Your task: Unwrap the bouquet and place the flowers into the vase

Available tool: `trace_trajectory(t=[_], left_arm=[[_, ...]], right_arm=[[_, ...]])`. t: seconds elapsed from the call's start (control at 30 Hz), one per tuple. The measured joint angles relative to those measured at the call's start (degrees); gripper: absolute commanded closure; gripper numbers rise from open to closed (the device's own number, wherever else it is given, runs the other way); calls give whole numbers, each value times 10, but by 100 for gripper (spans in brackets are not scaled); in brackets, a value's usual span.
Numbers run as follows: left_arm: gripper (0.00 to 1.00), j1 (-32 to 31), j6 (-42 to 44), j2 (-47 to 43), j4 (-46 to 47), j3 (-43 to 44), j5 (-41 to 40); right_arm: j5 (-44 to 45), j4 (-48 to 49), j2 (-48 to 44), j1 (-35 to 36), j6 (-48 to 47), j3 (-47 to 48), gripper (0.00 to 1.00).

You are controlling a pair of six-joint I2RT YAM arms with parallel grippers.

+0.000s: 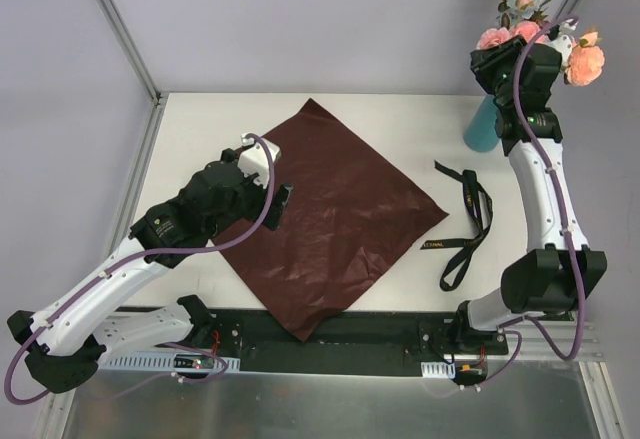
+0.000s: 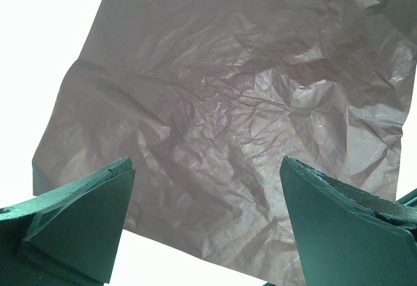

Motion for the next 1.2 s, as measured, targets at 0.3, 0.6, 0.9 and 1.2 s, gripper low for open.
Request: trace_trajectory(t=[0.3, 0.6, 0.9, 1.2], left_arm=[[1, 0, 0, 0, 0, 0, -6], [1, 0, 0, 0, 0, -3, -6], [1, 0, -1, -17, 3, -17, -30], [1, 0, -43, -75, 49, -50, -19]], right_arm=[[-42, -72, -180, 31, -9, -108, 64], [-63, -202, -364, 142, -16, -251, 60], [-59, -362, -445, 179, -20, -340, 1], [-64, -388, -563, 180, -8, -357, 1]])
